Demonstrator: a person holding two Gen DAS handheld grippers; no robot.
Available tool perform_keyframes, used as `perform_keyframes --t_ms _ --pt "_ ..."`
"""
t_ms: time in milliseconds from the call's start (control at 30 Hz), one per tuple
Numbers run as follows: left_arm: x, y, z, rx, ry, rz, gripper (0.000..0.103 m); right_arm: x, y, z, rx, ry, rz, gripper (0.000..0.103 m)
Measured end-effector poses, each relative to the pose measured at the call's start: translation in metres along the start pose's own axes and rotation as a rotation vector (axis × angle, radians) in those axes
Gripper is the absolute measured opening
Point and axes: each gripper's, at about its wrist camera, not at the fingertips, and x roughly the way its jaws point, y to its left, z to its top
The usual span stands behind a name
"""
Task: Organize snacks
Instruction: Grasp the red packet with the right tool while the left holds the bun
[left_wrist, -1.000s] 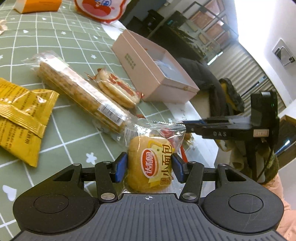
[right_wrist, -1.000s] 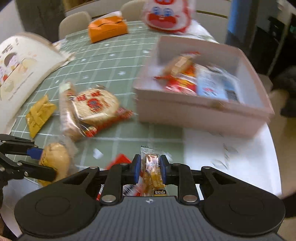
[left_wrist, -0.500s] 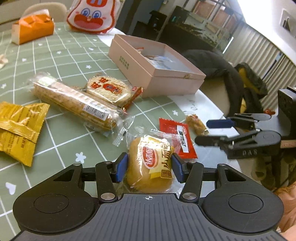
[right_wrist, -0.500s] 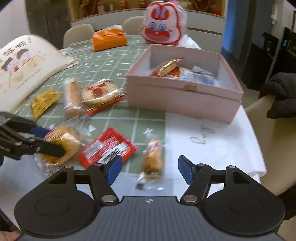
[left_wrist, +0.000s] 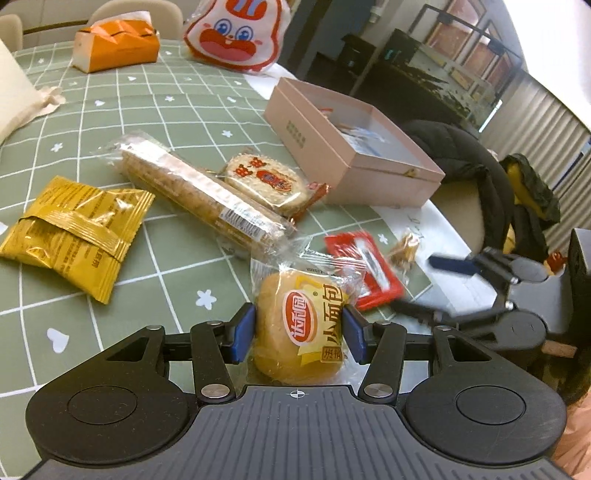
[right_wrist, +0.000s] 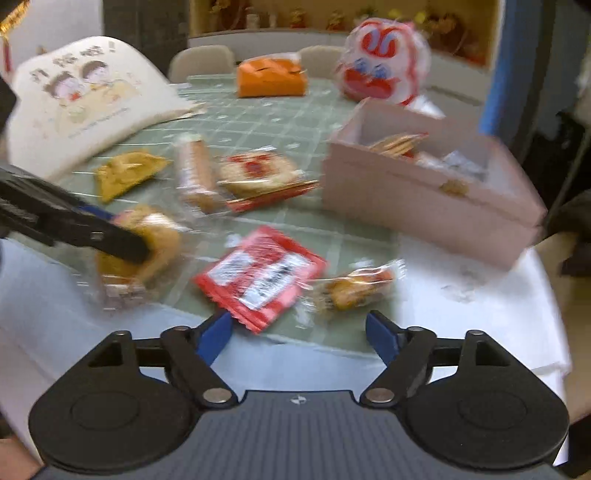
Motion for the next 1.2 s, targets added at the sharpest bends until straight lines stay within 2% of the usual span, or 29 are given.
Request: perform_keyframes --t_ms 133,200,267,400,567,667,733,833,900,1067,1200 --pt "0.004 -0.003 -0.002 0.009 0.015 -0.025 0.057 -0.002 -0.015 -0.003 -0.019 -0.033 -0.205 0.080" --pt "0.006 -0.007 -0.003 0.034 0.010 -0.021 0.057 -0.004 -0.025 -0.003 0.015 -0.036 -0.225 0.080" --pt "0.006 -0.011 -0.005 0.059 0.007 -0.017 0.057 -0.010 -0.035 -0.003 0.064 -0.054 -0.174 0.080" --pt "0.002 -0.008 -0.007 0.041 0.012 -0.019 0.057 -0.019 -0.041 0.004 0.140 -0.090 0.026 0.079" --pt "-0.006 0.002 -0.009 0.007 -0.009 0.020 0.057 -0.003 -0.026 0.021 0.143 -0.103 0.112 0.079" --pt "-0.009 0.003 -0.011 0.013 -0.012 0.024 0.057 0.010 -0.023 0.025 0.141 -0.069 0.183 0.079" --pt "-0.009 0.001 -0.012 0.029 -0.014 0.031 0.057 0.012 -0.022 0.023 0.123 -0.062 0.171 0.078" --pt "-0.007 -0.001 -0.012 0.049 -0.017 0.026 0.056 0.011 -0.025 0.017 0.097 -0.064 0.074 0.078" --pt "-0.005 -0.003 -0.012 0.063 -0.017 0.018 0.057 0.008 -0.032 0.012 0.100 -0.061 0.042 0.078" --pt "-0.006 -0.006 -0.016 0.111 -0.019 0.017 0.057 0.003 -0.034 0.011 0.113 -0.072 0.115 0.078" --pt "-0.008 -0.014 -0.023 0.159 -0.012 0.029 0.058 0.019 -0.023 0.021 0.134 -0.061 0.162 0.078"
